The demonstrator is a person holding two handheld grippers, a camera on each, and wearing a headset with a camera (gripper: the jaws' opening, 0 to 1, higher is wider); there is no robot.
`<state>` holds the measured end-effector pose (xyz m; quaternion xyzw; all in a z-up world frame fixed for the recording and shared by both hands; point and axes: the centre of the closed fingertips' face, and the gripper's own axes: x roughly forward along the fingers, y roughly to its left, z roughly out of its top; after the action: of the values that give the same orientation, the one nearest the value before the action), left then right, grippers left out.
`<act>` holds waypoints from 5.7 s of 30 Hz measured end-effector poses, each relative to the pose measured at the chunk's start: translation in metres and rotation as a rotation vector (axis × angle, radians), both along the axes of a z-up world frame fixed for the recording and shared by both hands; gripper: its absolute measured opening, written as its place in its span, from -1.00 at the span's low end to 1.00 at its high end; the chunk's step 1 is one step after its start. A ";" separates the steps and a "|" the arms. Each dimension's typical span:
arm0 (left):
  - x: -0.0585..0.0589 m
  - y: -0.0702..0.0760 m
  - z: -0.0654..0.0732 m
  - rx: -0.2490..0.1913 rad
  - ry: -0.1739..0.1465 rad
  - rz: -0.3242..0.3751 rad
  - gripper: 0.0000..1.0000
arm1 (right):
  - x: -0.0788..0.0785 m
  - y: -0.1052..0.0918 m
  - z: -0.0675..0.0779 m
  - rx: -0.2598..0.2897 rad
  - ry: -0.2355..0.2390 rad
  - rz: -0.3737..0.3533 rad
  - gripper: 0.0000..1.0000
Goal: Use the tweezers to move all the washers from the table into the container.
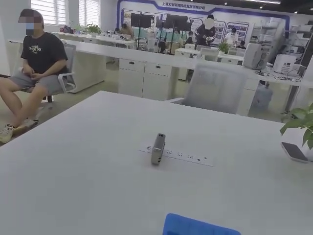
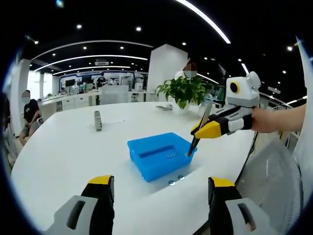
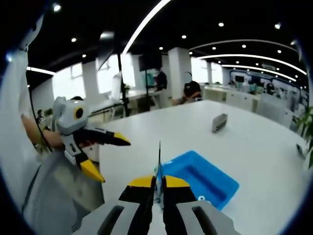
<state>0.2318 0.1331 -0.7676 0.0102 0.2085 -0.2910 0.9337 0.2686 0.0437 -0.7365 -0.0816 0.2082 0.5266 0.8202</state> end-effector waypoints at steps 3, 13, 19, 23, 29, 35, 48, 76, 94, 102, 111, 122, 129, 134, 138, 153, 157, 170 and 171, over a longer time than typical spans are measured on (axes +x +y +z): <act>0.000 0.000 0.000 0.001 0.002 -0.002 0.60 | 0.006 0.001 0.008 0.002 -0.009 -0.015 -0.95; 0.000 0.000 -0.001 0.003 0.004 -0.005 0.60 | 0.028 0.000 0.019 0.018 -0.010 -0.083 -0.95; 0.000 0.000 -0.001 0.003 0.004 -0.007 0.60 | 0.042 -0.001 0.015 0.027 0.016 -0.123 -0.95; 0.001 0.003 -0.003 0.011 0.011 0.007 0.60 | 0.052 -0.003 0.008 0.007 0.036 -0.164 -0.95; -0.001 0.000 -0.003 0.002 0.014 -0.007 0.60 | 0.070 -0.011 -0.006 0.003 0.080 -0.265 -0.95; 0.000 0.002 0.001 0.038 -0.024 0.004 0.65 | 0.075 -0.009 -0.015 -0.010 0.105 -0.324 -0.95; -0.007 -0.013 0.000 0.037 -0.020 -0.083 0.73 | 0.080 -0.002 -0.033 -0.010 0.113 -0.472 -0.94; 0.001 0.005 0.004 -0.004 -0.025 0.021 0.64 | 0.088 -0.004 -0.069 -0.050 0.169 -0.316 -0.94; 0.001 0.009 0.002 0.000 -0.015 0.047 0.63 | 0.088 -0.001 -0.077 -0.072 0.173 -0.270 -0.93; 0.000 0.007 0.001 -0.007 -0.007 0.037 0.63 | 0.086 -0.003 -0.076 -0.074 0.176 -0.273 -0.93; 0.000 0.006 0.003 -0.010 -0.009 0.033 0.62 | 0.085 -0.008 -0.065 -0.060 0.162 -0.277 -0.92; 0.000 0.003 0.007 0.003 -0.031 0.024 0.64 | 0.075 -0.011 -0.039 -0.030 0.123 -0.269 -0.93; 0.000 0.001 0.010 -0.020 -0.038 0.022 0.68 | 0.066 -0.010 -0.017 0.001 0.096 -0.248 -0.93; 0.001 0.001 0.013 -0.046 -0.040 0.038 0.72 | 0.058 -0.006 -0.006 0.018 0.084 -0.225 -0.93; 0.002 -0.011 0.036 -0.168 -0.116 0.014 0.89 | 0.052 -0.004 -0.004 0.034 0.100 -0.206 -0.93; -0.011 -0.018 0.028 -0.150 -0.116 -0.008 0.98 | 0.024 0.003 -0.020 0.048 0.198 -0.138 -0.93; -0.007 -0.010 0.031 -0.208 -0.106 0.032 0.95 | 0.018 0.005 -0.031 0.035 0.220 -0.130 -0.93; -0.010 -0.016 0.024 -0.128 -0.103 -0.010 0.88 | 0.009 -0.002 -0.064 -0.023 0.238 -0.164 -0.92; -0.010 -0.015 0.024 -0.131 -0.104 -0.008 0.88 | 0.009 -0.002 -0.067 -0.026 0.240 -0.168 -0.92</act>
<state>0.2222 0.1180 -0.7435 -0.0351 0.1403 -0.3066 0.9408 0.2778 0.0415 -0.8030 -0.0108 0.3177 0.4594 0.8294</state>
